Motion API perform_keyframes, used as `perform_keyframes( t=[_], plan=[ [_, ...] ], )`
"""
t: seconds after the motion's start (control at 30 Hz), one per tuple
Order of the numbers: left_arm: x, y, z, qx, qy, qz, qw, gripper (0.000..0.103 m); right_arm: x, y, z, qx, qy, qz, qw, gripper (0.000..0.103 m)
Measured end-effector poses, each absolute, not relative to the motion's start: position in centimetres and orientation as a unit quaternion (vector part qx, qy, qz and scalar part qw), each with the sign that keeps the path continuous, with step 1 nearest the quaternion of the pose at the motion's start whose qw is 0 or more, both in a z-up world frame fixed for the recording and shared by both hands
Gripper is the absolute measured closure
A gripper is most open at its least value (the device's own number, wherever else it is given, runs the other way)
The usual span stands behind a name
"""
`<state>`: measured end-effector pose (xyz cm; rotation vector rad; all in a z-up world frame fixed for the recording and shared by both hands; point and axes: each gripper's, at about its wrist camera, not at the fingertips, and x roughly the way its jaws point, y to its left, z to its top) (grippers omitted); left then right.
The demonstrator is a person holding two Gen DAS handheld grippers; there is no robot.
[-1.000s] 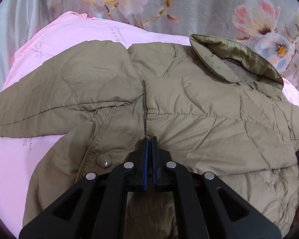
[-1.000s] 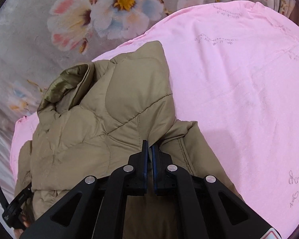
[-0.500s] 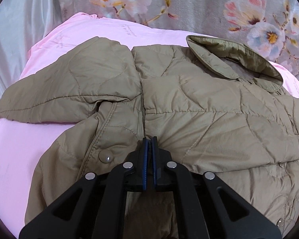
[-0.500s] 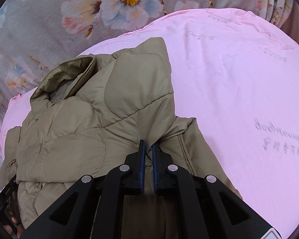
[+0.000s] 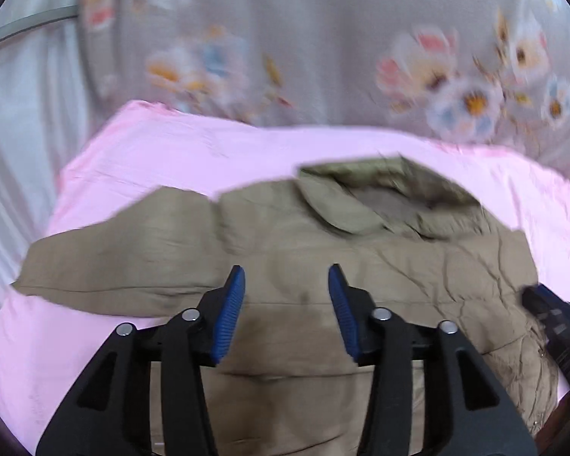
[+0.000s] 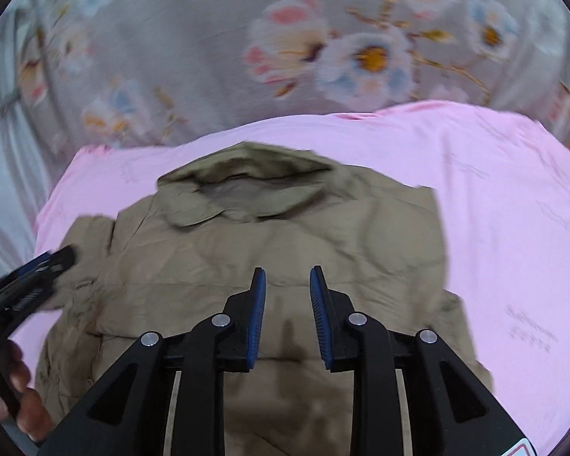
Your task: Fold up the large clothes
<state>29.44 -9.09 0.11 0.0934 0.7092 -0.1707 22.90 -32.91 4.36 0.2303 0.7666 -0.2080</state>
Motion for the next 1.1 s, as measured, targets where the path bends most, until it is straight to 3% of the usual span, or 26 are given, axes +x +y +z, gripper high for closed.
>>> perform_keyframes(
  t=[0.13,0.23,0.6,0.93,1.1],
  plan=[
    [31.3,-12.0,-5.4,0.069,0.391,-0.077,0.914,0.058,25.3,-29.8,0.4,0.074,0.403,-0.094,0.907,0.075],
    [32.0,-11.6,-8.5,0.056,0.398,-0.073,0.913,0.049,25.4,-29.6,-3.0,0.081,0.424,-0.093,0.897,0.074],
    [31.6,-11.8,-9.3,0.073,0.391,-0.048,0.916,0.034,25.4,-29.6,-3.5,0.080,0.424,-0.106,0.896,0.068],
    [31.7,-11.9,-9.5,0.075,0.393,-0.040,0.915,0.029,25.5,-29.6,-3.6,0.080,0.425,-0.109,0.895,0.067],
    [31.2,-8.6,-8.1,-0.017,0.384,-0.076,0.920,0.021,25.2,-30.4,-3.4,0.109,0.419,-0.094,0.897,0.062]
  ],
)
